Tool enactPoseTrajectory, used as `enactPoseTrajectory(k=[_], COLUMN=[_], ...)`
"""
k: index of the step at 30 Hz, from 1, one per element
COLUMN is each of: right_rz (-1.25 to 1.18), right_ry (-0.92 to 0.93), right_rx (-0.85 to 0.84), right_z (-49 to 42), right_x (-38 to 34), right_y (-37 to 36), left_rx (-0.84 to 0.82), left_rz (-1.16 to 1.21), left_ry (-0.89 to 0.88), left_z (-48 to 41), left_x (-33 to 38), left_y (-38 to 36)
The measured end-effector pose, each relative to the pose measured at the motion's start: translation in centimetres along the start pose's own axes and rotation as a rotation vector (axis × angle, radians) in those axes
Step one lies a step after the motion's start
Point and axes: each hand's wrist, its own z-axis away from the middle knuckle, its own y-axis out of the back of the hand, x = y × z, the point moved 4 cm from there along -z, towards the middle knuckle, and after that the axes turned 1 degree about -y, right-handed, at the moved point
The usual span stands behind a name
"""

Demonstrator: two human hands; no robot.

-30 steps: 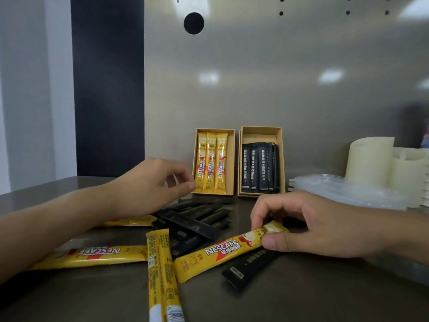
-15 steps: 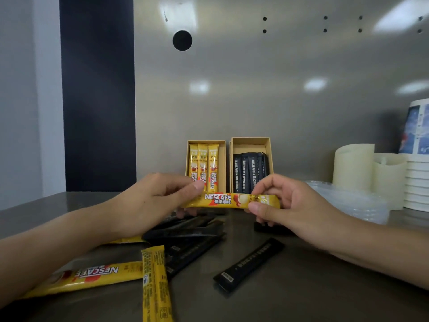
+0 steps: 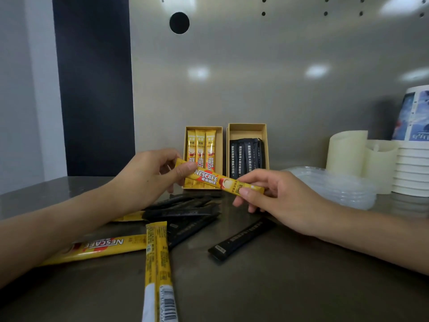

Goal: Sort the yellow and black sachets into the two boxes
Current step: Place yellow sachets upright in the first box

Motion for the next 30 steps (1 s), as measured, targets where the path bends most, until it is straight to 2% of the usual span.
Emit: enactPoseTrajectory(k=[10, 22, 30], right_rz=[0.142, 0.248, 0.211], right_ry=[-0.011, -0.025, -0.054], right_rx=[0.132, 0.112, 0.120], right_z=[-0.19, 0.07, -0.04], right_x=[0.50, -0.29, -0.05], right_y=[0.38, 0.19, 0.32], left_rx=[0.023, -0.019, -0.049], left_rz=[-0.075, 0.012, 0.011], left_ry=[-0.013, -0.040, -0.093], left_z=[-0.01, -0.17, 0.03], left_x=[0.43, 0.37, 0.88], left_y=[0.04, 0.20, 0.18])
